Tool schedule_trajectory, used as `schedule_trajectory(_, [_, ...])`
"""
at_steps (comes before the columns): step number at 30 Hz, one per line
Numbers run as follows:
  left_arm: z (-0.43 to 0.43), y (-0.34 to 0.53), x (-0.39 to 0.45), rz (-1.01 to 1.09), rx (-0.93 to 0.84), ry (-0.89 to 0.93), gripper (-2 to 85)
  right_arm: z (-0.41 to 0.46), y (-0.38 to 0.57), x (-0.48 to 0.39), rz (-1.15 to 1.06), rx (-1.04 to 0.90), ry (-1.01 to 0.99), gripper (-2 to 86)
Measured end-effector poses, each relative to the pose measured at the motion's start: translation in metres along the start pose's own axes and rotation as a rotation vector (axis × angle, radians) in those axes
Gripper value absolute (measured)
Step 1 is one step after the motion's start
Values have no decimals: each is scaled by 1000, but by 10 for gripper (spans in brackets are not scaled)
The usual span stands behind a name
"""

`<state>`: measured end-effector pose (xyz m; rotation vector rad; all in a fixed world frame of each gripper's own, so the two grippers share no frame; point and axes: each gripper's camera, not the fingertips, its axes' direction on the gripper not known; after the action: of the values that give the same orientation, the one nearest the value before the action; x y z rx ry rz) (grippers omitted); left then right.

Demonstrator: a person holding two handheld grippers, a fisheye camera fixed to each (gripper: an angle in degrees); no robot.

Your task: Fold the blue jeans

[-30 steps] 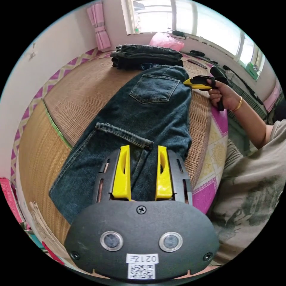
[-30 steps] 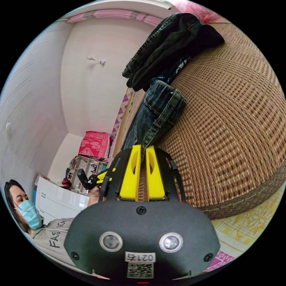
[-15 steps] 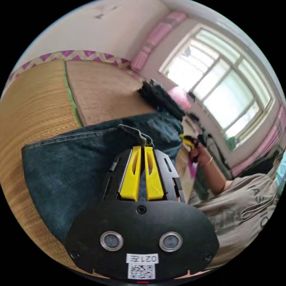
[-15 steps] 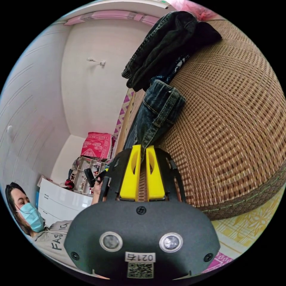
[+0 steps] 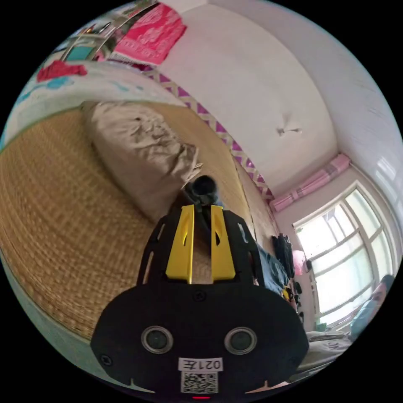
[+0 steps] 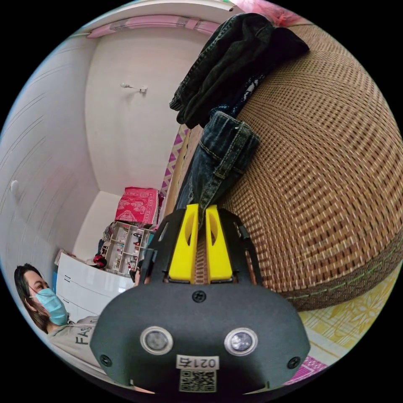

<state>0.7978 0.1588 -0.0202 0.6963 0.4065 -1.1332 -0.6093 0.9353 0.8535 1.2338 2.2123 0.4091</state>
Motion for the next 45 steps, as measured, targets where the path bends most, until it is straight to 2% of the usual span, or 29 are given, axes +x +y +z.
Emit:
schedule_trajectory(3, [-9, 27, -41, -3, 74, 50, 19, -3, -2, 2, 6, -7, 3, 11])
schedule_trajectory(7, [11, 46, -8, 190, 72, 60, -2, -9, -5, 5, 22, -15, -10, 11])
schedule_trajectory(12, [112, 66, 87, 545, -204, 33, -4, -16, -11, 10, 57, -20, -25, 11])
schedule_trajectory(13, [127, 71, 94, 572, -241, 33, -4, -18, -12, 11, 65, -20, -30, 11])
schedule_trajectory(16, [210, 87, 117, 621, -527, 1, -6, -24, -13, 17, 105, -5, -67, 10])
schedule_trajectory(17, [231, 87, 121, 603, -568, -64, -8, -25, -13, 18, 109, -3, -72, 10])
schedule_trajectory(24, [294, 48, 111, 481, -613, -47, -9, -34, -36, 19, 118, -27, -69, 10])
schedule_trajectory(30, [297, 39, 75, 342, -634, 36, -10, -48, -46, 21, 161, -64, -64, 10])
schedule_trajectory(34, [273, 44, 71, 409, -647, -19, -10, -83, -35, 16, 154, -96, -20, 12])
schedule_trajectory(36, [255, 49, 85, 494, -591, -69, -10, -93, -33, 13, 146, -93, -4, 20])
schedule_trajectory(38, [244, 51, 96, 516, -543, -13, -10, -102, -34, 11, 137, -47, -25, 53])
schedule_trajectory(39, [239, 51, 104, 519, -511, 35, -10, -110, -36, 12, 145, 1, -28, 103])
schedule_trajectory(43, [239, 50, 123, 498, -448, 145, -10, -130, -50, 29, 218, 143, -85, 106])
schedule_trajectory(45, [248, 51, 132, 499, -441, 175, -10, -127, -58, 32, 229, 147, -111, 96])
